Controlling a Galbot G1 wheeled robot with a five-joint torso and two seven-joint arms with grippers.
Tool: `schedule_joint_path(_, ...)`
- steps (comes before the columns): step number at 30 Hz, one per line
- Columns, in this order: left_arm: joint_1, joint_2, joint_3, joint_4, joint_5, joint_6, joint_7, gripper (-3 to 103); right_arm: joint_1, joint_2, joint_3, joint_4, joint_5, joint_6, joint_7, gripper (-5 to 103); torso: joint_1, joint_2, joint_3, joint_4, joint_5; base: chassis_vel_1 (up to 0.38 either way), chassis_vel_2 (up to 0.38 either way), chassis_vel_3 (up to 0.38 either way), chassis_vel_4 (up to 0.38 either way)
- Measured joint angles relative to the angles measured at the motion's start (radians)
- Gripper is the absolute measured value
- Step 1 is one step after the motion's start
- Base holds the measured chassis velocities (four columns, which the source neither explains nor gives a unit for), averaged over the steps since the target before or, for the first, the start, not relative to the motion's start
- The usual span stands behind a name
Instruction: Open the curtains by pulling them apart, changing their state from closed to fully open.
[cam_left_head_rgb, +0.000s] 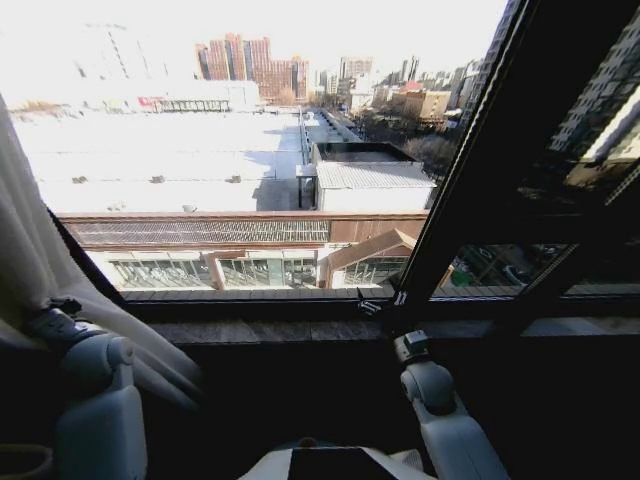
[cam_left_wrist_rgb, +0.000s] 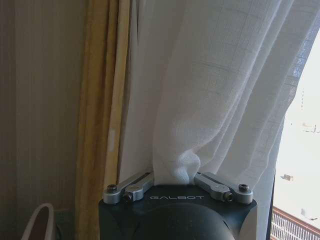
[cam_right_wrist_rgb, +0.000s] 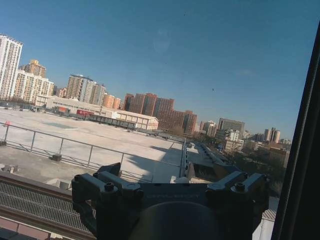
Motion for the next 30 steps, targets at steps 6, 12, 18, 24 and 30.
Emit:
schedule_joint_path(6,-0.015,0.077,-0.091,0.099,-0.018,-0.012,0.0,0,0.001,-0.002,0.002,-0.008,0.001,0.0,-0.001,100,0.0,0.0,0.0,0.0003,-0.0002,0.0,0.0,0.0,0.0)
schedule_joint_path(12,-0.045,0.132,-0.138,0.18,-0.02,-0.021,-0.022,0,0.0,0.002,0.0,-0.012,0.001,0.0,-0.002,100,0.0,0.0,0.0,0.0001,0.0,0.0,0.0,0.0,0.0)
schedule_joint_path(18,-0.062,0.148,-0.146,0.212,-0.004,-0.025,-0.047,0,0.001,0.003,0.0,-0.015,0.001,0.0,-0.003,100,0.0,0.0,0.0,0.0001,0.0,0.0,0.0,0.0,0.0)
schedule_joint_path(24,0.016,0.077,-0.061,0.052,0.095,-0.037,0.21,11,0.005,0.011,-0.007,-0.026,-0.001,0.0,-0.004,100,0.0,0.0,0.0,-0.0001,0.0003,0.0,0.0,0.0,0.0)
schedule_joint_path(30,0.061,0.05,0.04,-0.044,0.174,-0.093,0.424,28,0.011,0.021,-0.017,-0.027,-0.009,-0.002,-0.004,100,0.0,0.0,0.0,-0.0003,0.0005,0.0,0.0,0.0,0.0)
